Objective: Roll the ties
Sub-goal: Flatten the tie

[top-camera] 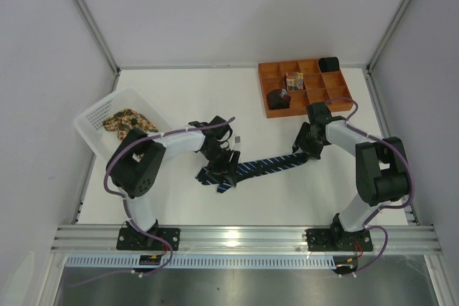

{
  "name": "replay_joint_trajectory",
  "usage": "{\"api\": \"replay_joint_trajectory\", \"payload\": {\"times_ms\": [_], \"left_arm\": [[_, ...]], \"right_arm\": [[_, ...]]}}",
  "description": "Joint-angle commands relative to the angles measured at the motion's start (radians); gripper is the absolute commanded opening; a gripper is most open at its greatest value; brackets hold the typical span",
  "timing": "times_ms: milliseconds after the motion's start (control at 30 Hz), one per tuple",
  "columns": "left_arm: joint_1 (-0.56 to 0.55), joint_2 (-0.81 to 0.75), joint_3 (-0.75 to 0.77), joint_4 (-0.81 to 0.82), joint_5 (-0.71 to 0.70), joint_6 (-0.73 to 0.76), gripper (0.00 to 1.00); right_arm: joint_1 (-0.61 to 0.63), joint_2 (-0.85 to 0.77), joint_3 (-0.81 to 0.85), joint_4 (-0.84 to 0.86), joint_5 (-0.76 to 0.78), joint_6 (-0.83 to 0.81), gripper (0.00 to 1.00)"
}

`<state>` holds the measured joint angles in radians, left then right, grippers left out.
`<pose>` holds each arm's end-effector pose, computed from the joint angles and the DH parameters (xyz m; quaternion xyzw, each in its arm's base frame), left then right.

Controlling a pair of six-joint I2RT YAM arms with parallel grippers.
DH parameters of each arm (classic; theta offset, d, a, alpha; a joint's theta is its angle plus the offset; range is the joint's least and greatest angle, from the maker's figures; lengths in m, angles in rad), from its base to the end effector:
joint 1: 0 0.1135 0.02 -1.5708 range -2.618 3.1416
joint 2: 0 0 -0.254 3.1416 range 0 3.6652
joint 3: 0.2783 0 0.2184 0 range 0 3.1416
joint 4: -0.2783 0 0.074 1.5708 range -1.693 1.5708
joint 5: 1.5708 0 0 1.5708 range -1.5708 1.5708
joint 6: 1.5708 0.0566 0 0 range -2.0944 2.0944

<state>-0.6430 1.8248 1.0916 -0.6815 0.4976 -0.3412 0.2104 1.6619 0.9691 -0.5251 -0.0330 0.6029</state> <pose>0.2233 -0.2011 0.1412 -0.1642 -0.9524 0.2521 0.0494 0.2814 0.0620 0.1560 0.1891 0.9660 0.0843 0.1548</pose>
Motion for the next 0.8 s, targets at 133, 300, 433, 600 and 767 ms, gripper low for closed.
{"api": "replay_joint_trajectory", "payload": {"times_ms": [133, 300, 433, 600, 767], "left_arm": [[0.0, 0.013, 0.001, -0.013, -0.059, 0.022, 0.24], [0.002, -0.07, 0.079, -0.038, -0.143, 0.027, 0.01], [0.022, -0.023, 0.178, -0.136, -0.163, 0.068, 0.0], [0.045, 0.056, 0.249, -0.194, -0.16, 0.126, 0.0], [0.052, 0.145, 0.271, -0.222, -0.139, 0.185, 0.0]], "right_arm": [[-0.017, -0.008, -0.05, -0.047, -0.025, -0.005, 0.55], [-0.029, -0.01, -0.047, -0.056, -0.027, -0.02, 0.55], [-0.031, 0.004, -0.032, -0.084, -0.005, -0.052, 0.55], [-0.029, 0.01, -0.023, -0.102, 0.031, -0.091, 0.55], [-0.031, 0.009, -0.024, -0.11, 0.031, -0.103, 0.55]]}}
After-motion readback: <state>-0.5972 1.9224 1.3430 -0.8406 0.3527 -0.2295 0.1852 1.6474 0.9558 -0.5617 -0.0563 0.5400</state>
